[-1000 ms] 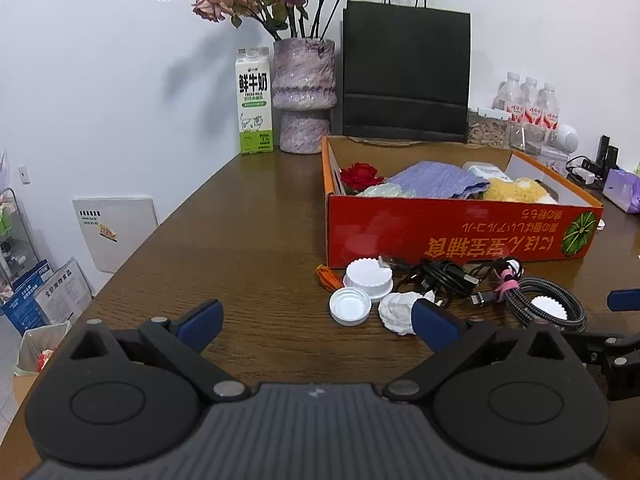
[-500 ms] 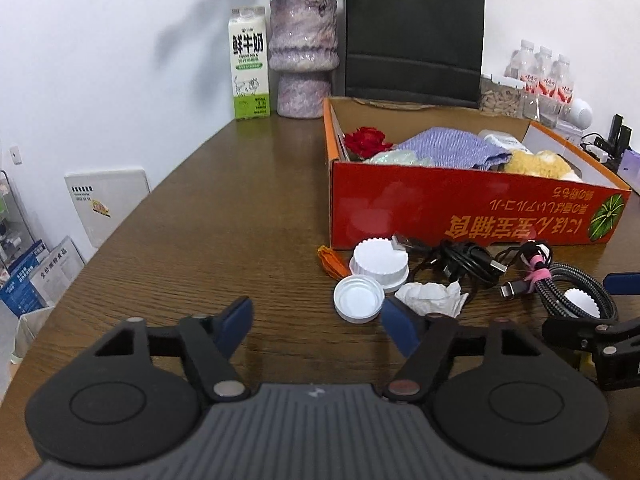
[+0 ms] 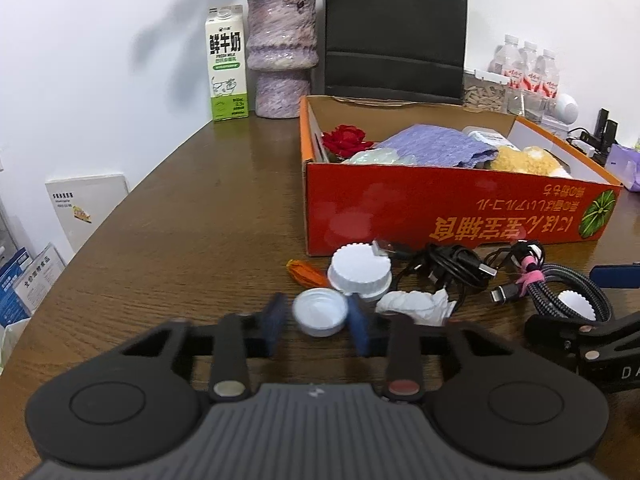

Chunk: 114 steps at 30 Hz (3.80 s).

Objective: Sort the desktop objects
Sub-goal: 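Grasp a white cap with the left gripper while the right gripper grasps the braided cable, then carry the white cap and braided cable over the box with both grippers, then open both grippers to drop the cap and cable into the box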

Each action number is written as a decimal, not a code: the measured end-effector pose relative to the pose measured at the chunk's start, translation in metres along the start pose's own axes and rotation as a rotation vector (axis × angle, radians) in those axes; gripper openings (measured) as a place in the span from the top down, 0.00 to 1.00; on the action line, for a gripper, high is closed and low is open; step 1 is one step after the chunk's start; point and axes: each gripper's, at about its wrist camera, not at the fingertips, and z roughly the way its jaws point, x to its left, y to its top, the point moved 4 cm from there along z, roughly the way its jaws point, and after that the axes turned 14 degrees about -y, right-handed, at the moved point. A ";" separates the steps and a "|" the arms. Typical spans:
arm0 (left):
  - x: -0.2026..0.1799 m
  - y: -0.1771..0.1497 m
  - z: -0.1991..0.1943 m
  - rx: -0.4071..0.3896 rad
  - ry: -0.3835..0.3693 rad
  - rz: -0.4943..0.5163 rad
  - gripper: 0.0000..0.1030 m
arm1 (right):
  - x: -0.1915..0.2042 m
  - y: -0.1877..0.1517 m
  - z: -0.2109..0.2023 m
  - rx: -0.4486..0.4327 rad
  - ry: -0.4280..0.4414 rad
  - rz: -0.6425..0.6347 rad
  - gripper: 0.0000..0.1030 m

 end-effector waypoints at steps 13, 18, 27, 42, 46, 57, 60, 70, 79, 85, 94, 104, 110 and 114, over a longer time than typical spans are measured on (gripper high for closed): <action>0.000 0.001 -0.005 -0.021 -0.004 -0.003 0.71 | 0.000 0.002 -0.014 -0.061 0.042 0.003 0.21; -0.002 0.003 -0.011 -0.035 -0.002 0.003 0.71 | 0.000 0.005 -0.022 -0.089 0.048 -0.005 0.25; -0.009 0.011 -0.029 -0.086 -0.006 0.016 0.71 | -0.005 0.012 -0.041 -0.149 0.059 0.005 0.27; -0.037 0.086 -0.050 -0.272 -0.043 0.086 0.71 | -0.016 0.072 -0.069 -0.338 0.047 0.018 0.27; -0.040 0.109 -0.033 -0.286 -0.045 0.080 0.71 | -0.018 0.095 -0.056 -0.359 0.030 0.033 0.27; -0.040 0.153 0.040 -0.263 -0.029 0.029 0.71 | -0.024 0.144 0.015 -0.346 -0.023 0.087 0.27; -0.037 0.160 0.061 -0.231 -0.025 0.010 0.71 | -0.025 0.154 0.035 -0.327 -0.027 0.084 0.27; -0.022 0.156 0.108 -0.118 0.002 -0.023 0.71 | -0.020 0.165 0.083 -0.240 -0.032 0.024 0.27; -0.017 0.147 0.116 -0.078 0.029 -0.038 0.51 | -0.019 0.161 0.090 -0.176 -0.030 0.016 0.21; -0.013 0.152 0.106 -0.110 0.069 -0.053 0.00 | -0.042 0.163 0.094 -0.121 -0.018 0.111 0.00; -0.017 0.155 0.103 -0.117 0.076 -0.033 0.00 | -0.052 0.165 0.091 -0.117 0.004 0.146 0.00; -0.019 0.154 0.082 -0.150 0.088 -0.033 0.00 | -0.046 0.166 0.067 -0.173 0.007 0.128 0.00; -0.024 0.149 0.055 -0.170 0.093 -0.021 0.00 | -0.042 0.158 0.043 -0.187 0.021 0.124 0.00; -0.026 0.145 0.033 -0.191 0.104 -0.015 0.00 | -0.041 0.152 0.023 -0.200 0.023 0.125 0.00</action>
